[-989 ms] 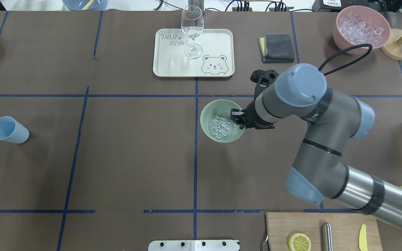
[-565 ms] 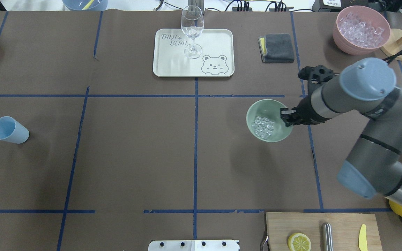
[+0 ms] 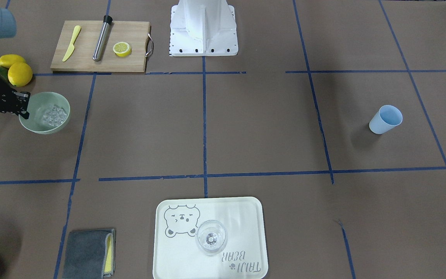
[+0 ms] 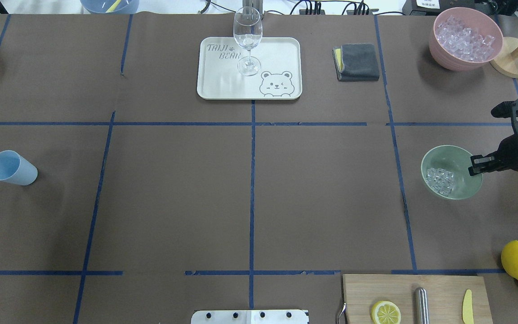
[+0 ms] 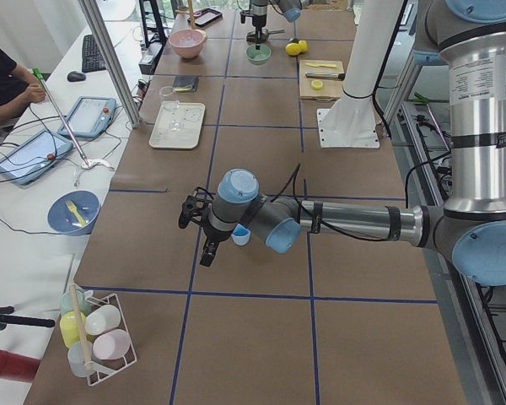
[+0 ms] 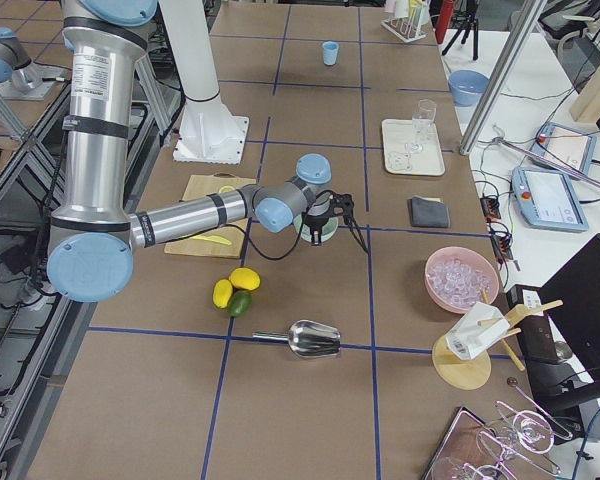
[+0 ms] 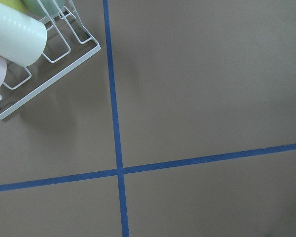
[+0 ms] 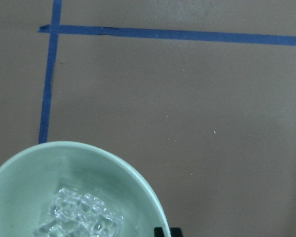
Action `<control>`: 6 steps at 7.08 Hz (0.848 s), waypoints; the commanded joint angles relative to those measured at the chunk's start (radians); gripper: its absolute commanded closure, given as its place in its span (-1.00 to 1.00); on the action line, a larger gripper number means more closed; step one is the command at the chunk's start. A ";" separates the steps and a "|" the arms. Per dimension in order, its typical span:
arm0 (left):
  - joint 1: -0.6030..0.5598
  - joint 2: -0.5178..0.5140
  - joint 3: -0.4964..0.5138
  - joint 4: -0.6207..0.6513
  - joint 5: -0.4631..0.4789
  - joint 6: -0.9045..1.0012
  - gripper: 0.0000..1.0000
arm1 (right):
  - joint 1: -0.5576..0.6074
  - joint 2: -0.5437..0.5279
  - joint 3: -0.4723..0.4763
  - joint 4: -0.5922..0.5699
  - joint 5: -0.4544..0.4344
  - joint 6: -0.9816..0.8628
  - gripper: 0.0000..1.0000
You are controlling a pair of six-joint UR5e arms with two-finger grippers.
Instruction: Pour ice into bowl
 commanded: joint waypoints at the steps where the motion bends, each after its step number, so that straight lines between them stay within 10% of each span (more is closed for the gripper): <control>1: 0.000 0.001 -0.006 -0.001 0.000 0.000 -1.00 | 0.002 0.001 -0.033 0.003 0.045 -0.003 1.00; 6: 0.000 0.003 -0.013 -0.001 0.000 0.000 -1.00 | 0.000 0.075 -0.115 0.006 0.054 0.002 1.00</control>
